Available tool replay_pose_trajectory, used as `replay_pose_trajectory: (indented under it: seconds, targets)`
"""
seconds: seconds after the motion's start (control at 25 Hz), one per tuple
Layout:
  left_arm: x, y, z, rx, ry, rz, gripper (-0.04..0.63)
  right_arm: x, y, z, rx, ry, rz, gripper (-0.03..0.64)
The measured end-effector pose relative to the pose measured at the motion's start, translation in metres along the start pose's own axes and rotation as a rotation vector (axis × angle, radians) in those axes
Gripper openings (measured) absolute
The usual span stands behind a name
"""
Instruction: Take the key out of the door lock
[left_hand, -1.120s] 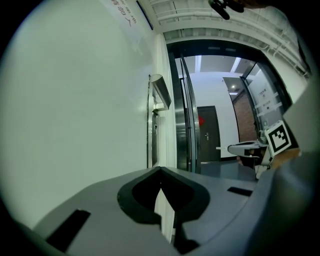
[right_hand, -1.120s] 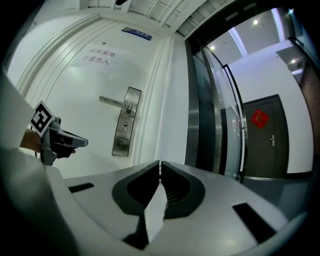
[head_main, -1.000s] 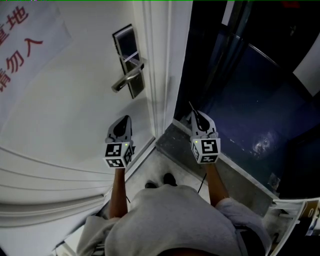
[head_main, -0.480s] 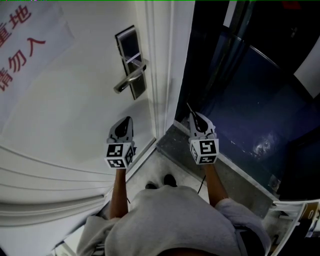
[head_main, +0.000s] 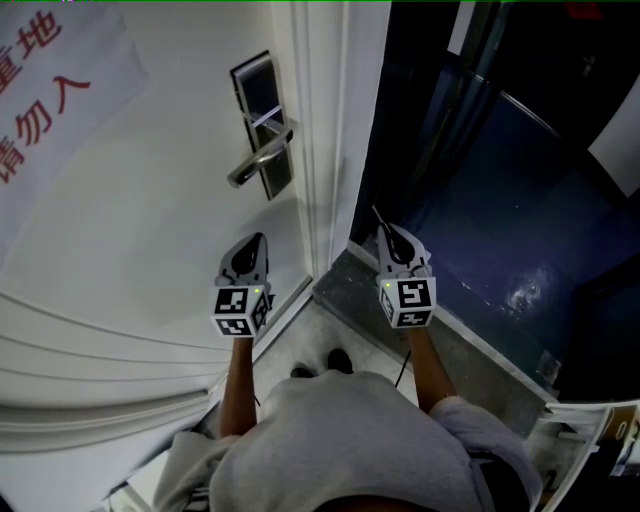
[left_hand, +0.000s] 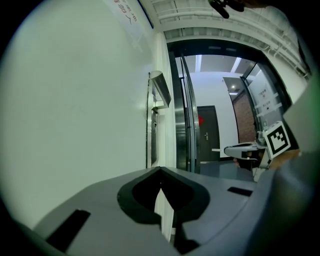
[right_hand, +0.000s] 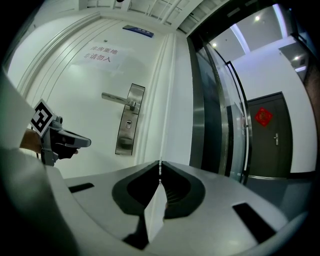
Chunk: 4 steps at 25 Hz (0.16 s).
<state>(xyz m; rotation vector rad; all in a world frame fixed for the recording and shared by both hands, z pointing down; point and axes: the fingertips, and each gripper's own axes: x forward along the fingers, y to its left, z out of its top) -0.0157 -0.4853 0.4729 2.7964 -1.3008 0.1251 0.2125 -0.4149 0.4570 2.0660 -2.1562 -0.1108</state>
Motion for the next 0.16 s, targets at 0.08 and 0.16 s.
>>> replay_pose_trajectory:
  seconds: [0.08,0.16]
  targets:
    - [0.0003,0.0015,-0.0002,0.001,0.001,0.001,0.017,0.0006,-0.0003,-0.0007,0.001,0.002,-0.001,0.031]
    - [0.001,0.0031,-0.0002,0.002,0.002,0.002,0.017,0.0018,-0.0008,-0.0013,0.001,0.003,-0.002,0.031]
